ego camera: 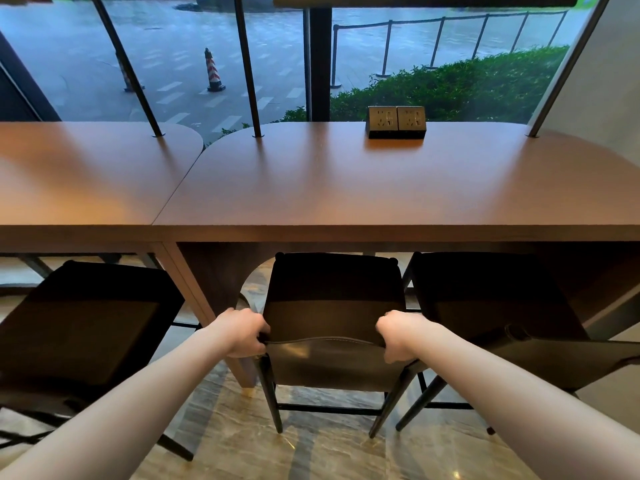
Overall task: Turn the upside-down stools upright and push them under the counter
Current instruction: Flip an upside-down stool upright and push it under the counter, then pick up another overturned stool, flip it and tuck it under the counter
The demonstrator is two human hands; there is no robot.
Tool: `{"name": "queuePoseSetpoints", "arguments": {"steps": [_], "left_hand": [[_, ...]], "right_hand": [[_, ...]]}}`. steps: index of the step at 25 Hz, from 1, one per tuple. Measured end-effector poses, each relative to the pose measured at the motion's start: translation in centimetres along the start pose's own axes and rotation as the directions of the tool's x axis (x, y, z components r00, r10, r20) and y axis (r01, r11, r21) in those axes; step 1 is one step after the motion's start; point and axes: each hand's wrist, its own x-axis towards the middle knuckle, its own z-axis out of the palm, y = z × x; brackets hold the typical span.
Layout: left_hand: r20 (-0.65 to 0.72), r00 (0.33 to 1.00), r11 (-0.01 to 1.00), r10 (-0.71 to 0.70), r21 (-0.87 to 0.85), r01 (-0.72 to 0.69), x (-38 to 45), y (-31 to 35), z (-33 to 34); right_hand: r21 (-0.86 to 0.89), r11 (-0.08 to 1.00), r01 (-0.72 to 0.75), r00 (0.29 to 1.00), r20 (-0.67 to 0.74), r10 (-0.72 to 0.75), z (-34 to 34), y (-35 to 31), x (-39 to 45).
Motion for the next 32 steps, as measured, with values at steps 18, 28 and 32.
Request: {"name": "queuePoseSetpoints", "arguments": {"steps": [18,28,32], "left_hand": [[-0.323,0.892,0.452,-0.318,-0.878,-0.157,-15.5,-6.7,1.2],[-0.352,0.761,0.196,-0.544,-0.936,-0.293,-31.7,-12.8,6.2],[-0.351,0.67,0.135,-0.654,-0.926,-0.354,-39.7,-14.9,9.3]], "right_hand": [[0.717,0.579,0.389,0.897,-0.437,-0.062,-9.8,-16.9,-3.0],[0.731,0.315,0.605,0.794,-0.58,-0.181,-12.5,-34.9,-11.2],[0.675,0.286,0.68,0.733,-0.625,-0.27,-12.2,-42.9,-16.1]]}}
